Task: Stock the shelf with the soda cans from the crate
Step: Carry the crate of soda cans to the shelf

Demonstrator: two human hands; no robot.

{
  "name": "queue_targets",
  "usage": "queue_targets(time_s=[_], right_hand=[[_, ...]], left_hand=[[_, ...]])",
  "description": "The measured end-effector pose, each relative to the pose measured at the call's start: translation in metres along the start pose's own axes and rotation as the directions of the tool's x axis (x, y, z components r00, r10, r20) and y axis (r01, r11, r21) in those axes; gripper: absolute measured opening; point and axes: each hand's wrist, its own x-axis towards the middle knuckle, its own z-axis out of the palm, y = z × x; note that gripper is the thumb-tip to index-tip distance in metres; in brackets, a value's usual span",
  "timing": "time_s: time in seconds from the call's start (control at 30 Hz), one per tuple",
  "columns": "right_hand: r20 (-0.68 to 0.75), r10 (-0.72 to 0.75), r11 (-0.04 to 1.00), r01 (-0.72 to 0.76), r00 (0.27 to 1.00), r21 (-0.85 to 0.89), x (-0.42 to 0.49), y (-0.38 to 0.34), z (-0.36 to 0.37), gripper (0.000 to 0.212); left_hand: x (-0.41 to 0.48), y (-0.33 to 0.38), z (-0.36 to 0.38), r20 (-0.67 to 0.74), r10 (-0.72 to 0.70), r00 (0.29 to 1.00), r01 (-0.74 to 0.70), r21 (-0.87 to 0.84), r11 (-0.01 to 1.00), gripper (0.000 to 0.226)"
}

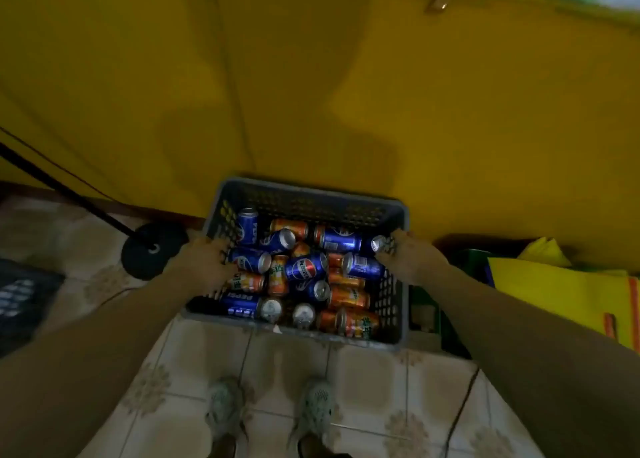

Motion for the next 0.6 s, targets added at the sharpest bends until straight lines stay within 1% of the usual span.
queue_targets(time_s=[0.07,0.13,0.23,0.3,0.37,0.43,0.53,0.6], right_hand=[[0.004,0.075,0.997,-0.075,0.997,0.028,0.023,0.008,0.015,0.065],[0.027,0.136,0.990,-0.136,0.990,0.033,0.043,0.015,0.029,0.068],[0.003,0.223,0.971,-0.223,0.975,0.087,0.075,0.028,0.054,0.070],[0.008,0.270,0.956,-0.269,0.963,0.121,0.091,0.035,0.068,0.074],[0.015,0.318,0.934,-0.316,0.948,0.164,0.104,0.043,0.081,0.078],[-0.002,0.358,0.905,-0.346,0.934,0.246,0.111,0.049,0.091,0.076],[-0.080,0.388,0.881,-0.343,0.918,0.327,0.115,0.050,0.098,0.074],[-0.132,0.404,0.866,-0.333,0.905,0.373,0.118,0.050,0.104,0.074]], left_hand=[[0.023,-0.009,0.012,-0.025,-0.059,0.998,0.058,-0.020,0.998,0.061],[0.046,-0.024,0.027,-0.018,-0.107,0.994,0.107,-0.029,0.994,0.065],[0.079,-0.043,0.053,-0.050,-0.133,0.990,0.132,-0.030,0.991,0.072],[0.094,-0.054,0.066,-0.082,-0.189,0.979,0.184,-0.062,0.981,0.067],[0.104,-0.060,0.075,-0.100,-0.210,0.973,0.206,-0.055,0.977,0.066],[0.111,-0.068,0.082,-0.119,-0.209,0.971,0.200,-0.084,0.976,0.067],[0.119,-0.085,0.086,-0.103,-0.217,0.971,0.194,-0.197,0.961,0.069],[0.120,-0.093,0.085,-0.104,-0.184,0.977,0.159,-0.208,0.965,0.071]])
